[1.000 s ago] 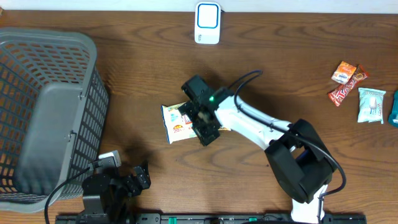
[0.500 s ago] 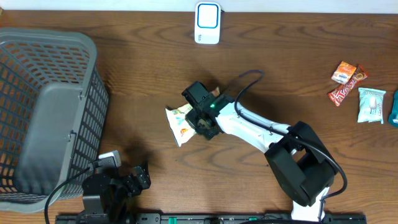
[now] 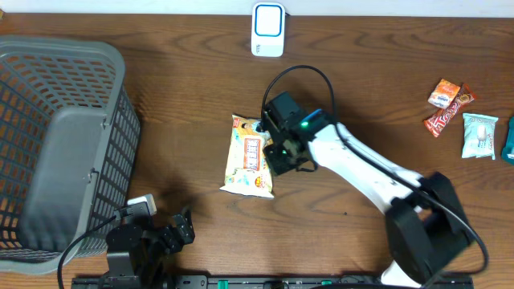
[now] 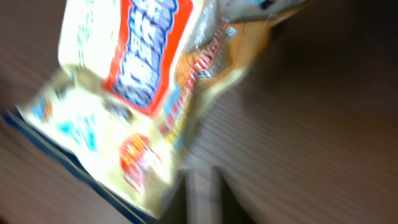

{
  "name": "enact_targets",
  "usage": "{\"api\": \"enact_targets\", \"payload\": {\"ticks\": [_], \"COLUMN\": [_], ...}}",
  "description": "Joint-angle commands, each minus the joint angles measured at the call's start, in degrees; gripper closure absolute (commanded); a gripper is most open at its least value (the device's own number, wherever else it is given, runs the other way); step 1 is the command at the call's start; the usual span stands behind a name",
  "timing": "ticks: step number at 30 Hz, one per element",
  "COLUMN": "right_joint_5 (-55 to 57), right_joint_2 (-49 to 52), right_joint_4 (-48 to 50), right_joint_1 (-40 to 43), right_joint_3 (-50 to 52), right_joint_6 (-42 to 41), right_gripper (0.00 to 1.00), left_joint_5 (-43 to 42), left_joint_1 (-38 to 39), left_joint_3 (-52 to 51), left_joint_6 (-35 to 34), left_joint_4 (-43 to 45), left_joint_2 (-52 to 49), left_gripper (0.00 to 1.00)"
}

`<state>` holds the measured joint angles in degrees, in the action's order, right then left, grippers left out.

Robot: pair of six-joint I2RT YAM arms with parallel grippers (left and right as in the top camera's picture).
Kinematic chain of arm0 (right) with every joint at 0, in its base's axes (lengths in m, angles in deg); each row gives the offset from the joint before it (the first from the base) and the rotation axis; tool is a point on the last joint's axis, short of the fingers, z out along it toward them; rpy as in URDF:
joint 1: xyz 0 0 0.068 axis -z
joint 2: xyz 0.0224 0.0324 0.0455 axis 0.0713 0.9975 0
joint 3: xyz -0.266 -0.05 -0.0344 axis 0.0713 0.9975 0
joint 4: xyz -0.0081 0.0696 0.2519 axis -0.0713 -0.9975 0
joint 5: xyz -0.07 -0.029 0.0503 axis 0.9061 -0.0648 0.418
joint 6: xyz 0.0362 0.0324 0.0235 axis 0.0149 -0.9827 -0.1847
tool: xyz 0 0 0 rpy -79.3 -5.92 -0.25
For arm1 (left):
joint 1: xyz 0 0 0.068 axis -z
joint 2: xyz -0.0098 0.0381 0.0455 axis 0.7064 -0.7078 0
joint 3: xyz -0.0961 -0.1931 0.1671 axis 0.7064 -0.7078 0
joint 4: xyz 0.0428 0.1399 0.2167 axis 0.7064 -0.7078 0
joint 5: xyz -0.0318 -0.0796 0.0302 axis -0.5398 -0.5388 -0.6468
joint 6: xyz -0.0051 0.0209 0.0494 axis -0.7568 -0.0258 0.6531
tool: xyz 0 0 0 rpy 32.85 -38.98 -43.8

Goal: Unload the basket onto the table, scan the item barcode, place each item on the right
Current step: 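Reach the right gripper to the large snack bag and grasp it, then lift the snack bag with the right gripper and turn it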

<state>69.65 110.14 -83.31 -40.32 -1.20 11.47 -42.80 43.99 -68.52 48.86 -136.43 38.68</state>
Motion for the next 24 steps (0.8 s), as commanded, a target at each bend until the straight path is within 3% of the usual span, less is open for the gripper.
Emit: {"api": "enact_targets", "payload": {"ticks": [1,6,7,14,20,24], "right_joint_5": [3.8,-5.6,-5.84,10.64,18.53,19.08], "right_joint_2": [-2.91,-7.58,-8.26,-3.23,5.75,9.75], "right_joint_4": [-0.83,2.47,4.83,11.72,15.76,17.64], "right_joint_1": [0.39,-1.7,-2.8,-9.9,-13.51,-12.83], "right_joint_3": [-0.46,-2.23,-2.23,-2.23,-2.25,-2.99], "right_joint_6": [10.95,3.41,-0.35,-20.17,-28.72,-29.2], "right_gripper": [0.43,0.04,0.01,0.01,0.01,0.01], "left_joint_5": [-0.07,-0.07,-0.07,-0.07,-0.07,-0.07], "left_joint_1": [-0.09,-0.09,-0.09,-0.09,-0.09,-0.09], "left_joint_3": [-0.28,-0.28,-0.28,-0.28,-0.28,-0.28], "left_joint_6": [0.35,0.35,0.35,0.35,0.35,0.35], "left_joint_4": [-1.92,-1.92,-1.92,-1.92,-1.92,-1.92], "left_joint_2": [0.28,0.28,0.28,0.28,0.28,0.28], "left_gripper": [0.02,0.02,0.02,0.02,0.02,0.02]}}
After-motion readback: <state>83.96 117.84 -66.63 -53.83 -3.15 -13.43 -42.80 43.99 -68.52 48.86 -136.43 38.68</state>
